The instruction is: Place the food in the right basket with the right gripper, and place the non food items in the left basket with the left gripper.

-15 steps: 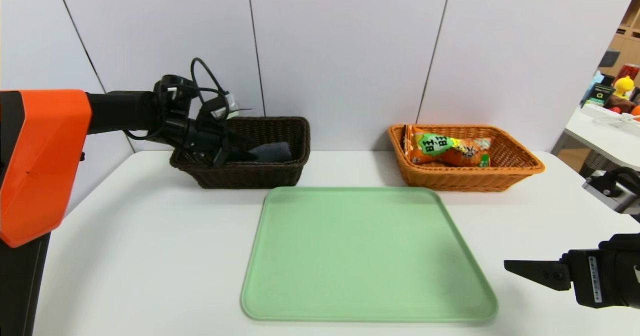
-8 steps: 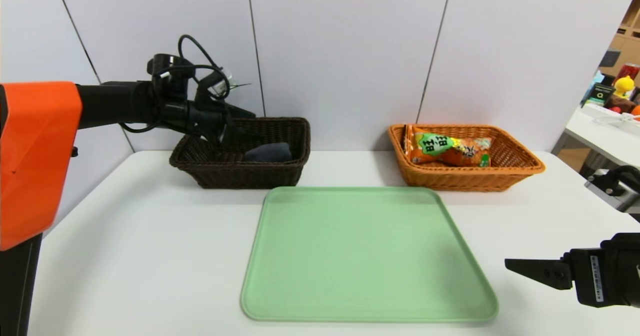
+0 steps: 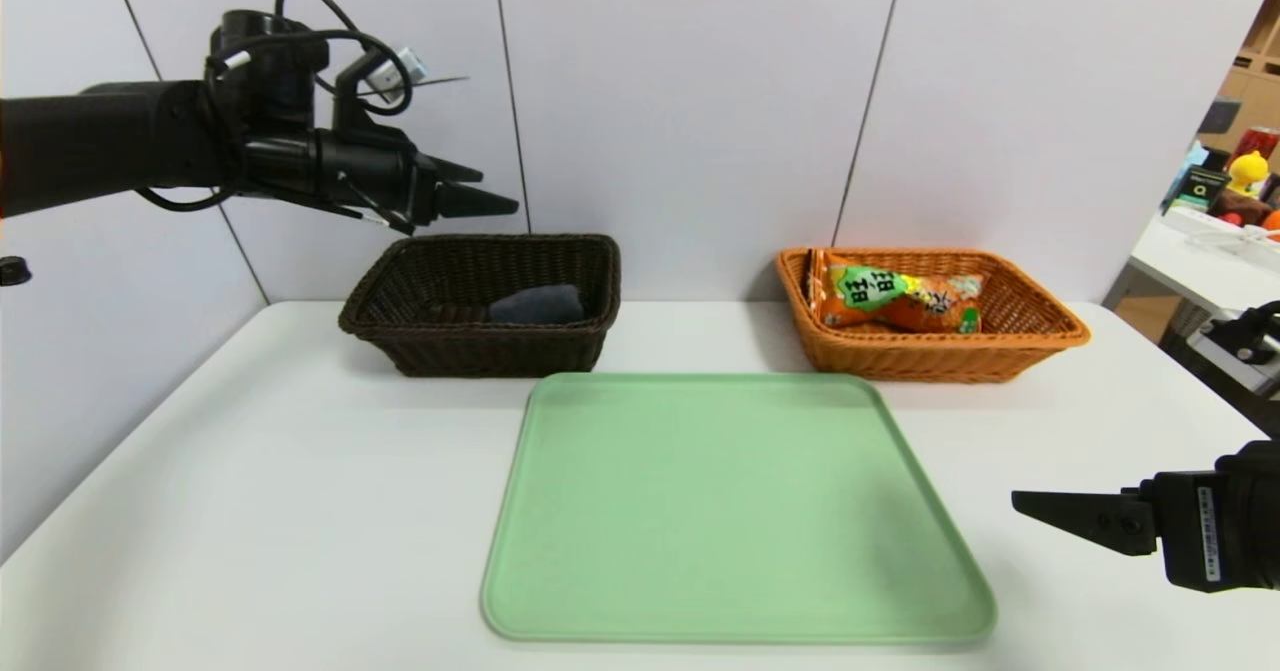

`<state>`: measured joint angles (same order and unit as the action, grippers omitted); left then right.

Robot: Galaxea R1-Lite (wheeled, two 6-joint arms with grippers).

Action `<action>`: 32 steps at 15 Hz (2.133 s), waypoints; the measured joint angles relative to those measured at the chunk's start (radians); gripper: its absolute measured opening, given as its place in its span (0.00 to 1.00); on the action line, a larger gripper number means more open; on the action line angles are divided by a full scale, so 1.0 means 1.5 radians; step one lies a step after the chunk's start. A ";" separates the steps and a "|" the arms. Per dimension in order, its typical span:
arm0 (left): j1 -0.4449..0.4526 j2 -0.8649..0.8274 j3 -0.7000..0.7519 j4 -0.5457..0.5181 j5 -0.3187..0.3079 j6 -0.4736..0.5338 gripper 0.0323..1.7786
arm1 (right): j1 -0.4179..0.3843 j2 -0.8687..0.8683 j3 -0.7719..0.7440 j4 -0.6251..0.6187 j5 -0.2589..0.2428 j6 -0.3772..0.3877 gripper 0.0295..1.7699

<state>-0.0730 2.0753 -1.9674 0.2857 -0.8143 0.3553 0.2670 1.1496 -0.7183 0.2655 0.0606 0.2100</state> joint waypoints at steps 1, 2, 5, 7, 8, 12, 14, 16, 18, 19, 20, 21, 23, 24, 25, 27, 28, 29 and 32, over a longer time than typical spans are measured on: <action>0.007 -0.022 0.002 0.022 0.024 -0.020 0.90 | 0.001 -0.003 -0.004 0.000 0.001 -0.001 0.97; 0.014 -0.041 0.003 0.048 0.056 -0.026 0.91 | 0.001 -0.005 -0.008 0.000 0.001 -0.002 0.97; 0.040 -0.101 0.003 0.136 0.164 -0.074 0.92 | 0.010 -0.013 -0.019 0.000 0.000 -0.002 0.97; 0.064 -0.142 0.005 0.212 0.250 -0.120 0.93 | 0.015 -0.016 -0.028 0.000 -0.001 -0.003 0.97; 0.073 -0.158 0.007 0.245 0.287 -0.136 0.93 | 0.016 -0.017 -0.031 0.000 -0.001 -0.003 0.97; 0.084 -0.235 0.056 0.327 0.410 -0.223 0.94 | 0.024 -0.035 -0.035 0.003 -0.006 -0.003 0.97; 0.085 -0.282 0.116 0.330 0.421 -0.267 0.94 | 0.025 -0.055 -0.036 0.011 -0.007 -0.010 0.97; 0.086 -0.333 0.187 0.326 0.424 -0.281 0.95 | 0.025 -0.085 -0.036 0.025 -0.007 -0.019 0.97; 0.088 -0.390 0.256 0.320 0.427 -0.284 0.95 | 0.025 -0.124 -0.034 0.045 -0.008 -0.022 0.97; 0.088 -0.421 0.292 0.313 0.427 -0.285 0.95 | 0.025 -0.144 -0.033 0.055 -0.008 -0.026 0.97; 0.088 -0.449 0.324 0.304 0.426 -0.285 0.95 | 0.025 -0.164 -0.031 0.065 -0.009 -0.033 0.97; 0.088 -0.477 0.356 0.292 0.426 -0.284 0.95 | 0.025 -0.188 -0.030 0.078 -0.010 -0.040 0.97; 0.088 -0.535 0.414 0.268 0.424 -0.282 0.95 | 0.022 -0.233 -0.029 0.099 -0.011 -0.060 0.97; 0.088 -0.564 0.440 0.256 0.423 -0.281 0.95 | 0.019 -0.255 -0.030 0.115 -0.012 -0.073 0.97; 0.088 -0.595 0.467 0.247 0.421 -0.279 0.95 | 0.017 -0.276 -0.032 0.135 -0.013 -0.085 0.97; 0.087 -0.651 0.516 0.238 0.421 -0.274 0.95 | 0.014 -0.314 -0.034 0.164 -0.025 -0.090 0.97; 0.087 -0.682 0.546 0.236 0.421 -0.270 0.95 | 0.012 -0.333 -0.034 0.179 -0.036 -0.091 0.97; 0.086 -0.711 0.575 0.236 0.421 -0.265 0.95 | 0.008 -0.349 -0.034 0.190 -0.043 -0.093 0.97; 0.086 -0.796 0.654 0.225 0.421 -0.257 0.95 | -0.014 -0.398 -0.033 0.226 -0.046 -0.100 0.97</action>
<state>0.0562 0.8813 -0.9862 0.6230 -0.1828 -0.0298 0.2462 0.5526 -0.7683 0.6040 -0.0085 0.0600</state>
